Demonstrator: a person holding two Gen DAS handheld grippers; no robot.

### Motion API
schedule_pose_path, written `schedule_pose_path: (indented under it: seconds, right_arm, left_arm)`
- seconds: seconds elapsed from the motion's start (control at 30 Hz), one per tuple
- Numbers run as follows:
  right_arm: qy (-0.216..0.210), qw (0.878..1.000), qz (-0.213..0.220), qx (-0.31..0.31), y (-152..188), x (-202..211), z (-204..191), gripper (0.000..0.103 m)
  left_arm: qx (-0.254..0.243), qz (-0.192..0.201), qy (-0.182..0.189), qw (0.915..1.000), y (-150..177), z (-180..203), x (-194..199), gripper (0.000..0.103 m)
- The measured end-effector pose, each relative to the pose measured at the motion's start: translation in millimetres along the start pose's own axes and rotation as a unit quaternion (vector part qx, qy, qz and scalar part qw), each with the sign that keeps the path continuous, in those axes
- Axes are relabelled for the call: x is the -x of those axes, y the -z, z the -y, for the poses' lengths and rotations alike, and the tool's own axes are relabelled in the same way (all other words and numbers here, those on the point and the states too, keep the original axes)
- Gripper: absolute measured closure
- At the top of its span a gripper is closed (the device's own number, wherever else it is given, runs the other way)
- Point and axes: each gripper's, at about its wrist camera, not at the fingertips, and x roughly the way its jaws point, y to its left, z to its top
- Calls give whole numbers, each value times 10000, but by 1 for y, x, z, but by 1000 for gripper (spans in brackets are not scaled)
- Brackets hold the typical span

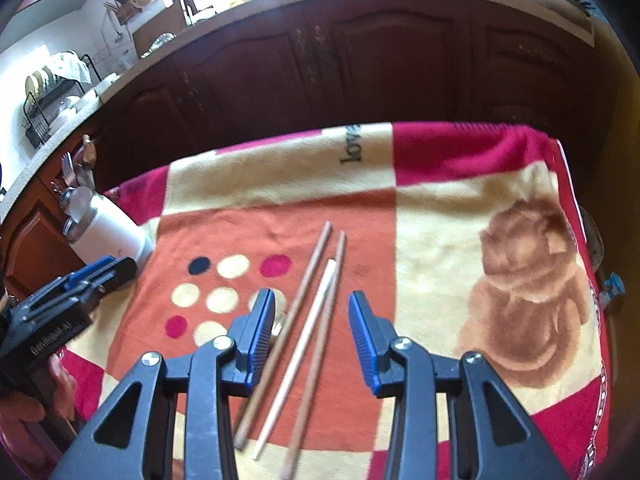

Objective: Organize utensils
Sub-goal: 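Move both tools back over the remaining fork and chopsticks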

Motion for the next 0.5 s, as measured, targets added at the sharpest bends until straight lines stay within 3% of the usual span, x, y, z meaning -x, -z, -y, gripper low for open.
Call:
schedule_pose_path:
  seconds: [0.2,0.33,0.5]
  right_arm:
    - [-168,9994,-311,-35,9,-20,9,66]
    - [-179,9981,-580,32,12,-40,10,79]
    - [-93,9965,-816,153,15,-59,9,85]
  left_arm:
    - [136,-485,395,9980,5,-6,-17,34]
    - [98,-851,707,9938,11,-2,-28,34]
    - [69,-1154,839,9897,20,7,-40,34]
